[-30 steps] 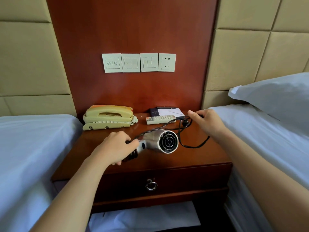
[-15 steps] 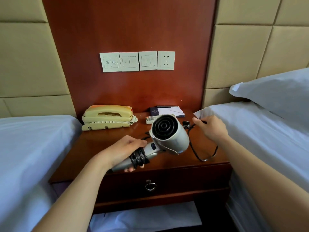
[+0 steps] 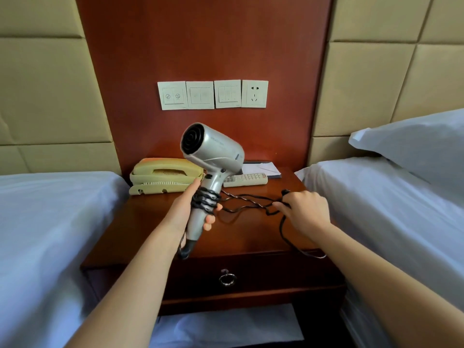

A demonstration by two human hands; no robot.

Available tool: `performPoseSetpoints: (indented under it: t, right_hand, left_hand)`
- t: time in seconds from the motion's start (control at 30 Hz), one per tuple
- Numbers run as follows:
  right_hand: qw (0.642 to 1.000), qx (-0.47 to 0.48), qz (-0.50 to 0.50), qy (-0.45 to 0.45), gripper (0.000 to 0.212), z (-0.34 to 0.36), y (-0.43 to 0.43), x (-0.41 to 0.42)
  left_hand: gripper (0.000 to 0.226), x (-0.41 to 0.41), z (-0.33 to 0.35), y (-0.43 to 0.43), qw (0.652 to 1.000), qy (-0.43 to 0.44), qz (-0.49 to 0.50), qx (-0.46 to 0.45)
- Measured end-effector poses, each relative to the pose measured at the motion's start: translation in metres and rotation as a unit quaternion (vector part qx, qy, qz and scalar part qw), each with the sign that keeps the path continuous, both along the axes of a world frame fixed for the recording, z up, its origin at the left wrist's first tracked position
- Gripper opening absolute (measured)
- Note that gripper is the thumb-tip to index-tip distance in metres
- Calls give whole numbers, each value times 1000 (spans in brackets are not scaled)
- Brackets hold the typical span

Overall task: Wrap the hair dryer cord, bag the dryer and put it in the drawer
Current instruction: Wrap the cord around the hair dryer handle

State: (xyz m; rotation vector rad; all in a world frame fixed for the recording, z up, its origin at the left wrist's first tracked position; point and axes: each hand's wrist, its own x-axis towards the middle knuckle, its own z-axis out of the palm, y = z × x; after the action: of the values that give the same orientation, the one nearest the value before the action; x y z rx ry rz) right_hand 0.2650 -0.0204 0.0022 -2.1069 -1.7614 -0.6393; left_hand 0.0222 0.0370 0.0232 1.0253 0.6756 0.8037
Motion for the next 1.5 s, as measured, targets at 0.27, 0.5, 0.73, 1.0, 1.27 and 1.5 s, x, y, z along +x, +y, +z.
performPoseSetpoints:
  t: [0.27, 0.5, 0.73, 1.0, 1.27, 1.5]
  right_hand:
    - [982, 105, 114, -106, 44, 22, -13, -16]
    - [955, 119, 247, -113, 40, 48, -23, -49]
    - [954, 133, 264, -54, 25, 70, -21, -53]
    - [936, 195, 290, -32, 32, 72, -12, -75]
    - [922, 208, 325, -2, 35, 74, -8, -91]
    - [960, 73, 261, 70, 36, 89, -17, -77]
  left_hand:
    - [41, 0, -4, 7, 979, 58, 194, -6]
    - [32, 9, -9, 5, 913, 232, 320, 104]
    - [34, 17, -7, 4, 828, 419, 281, 245]
    - [39, 38, 0, -20, 705, 561, 209, 380]
    - [54, 42, 8, -28, 729, 530, 206, 381]
    - [55, 35, 7, -23, 719, 535, 207, 392]
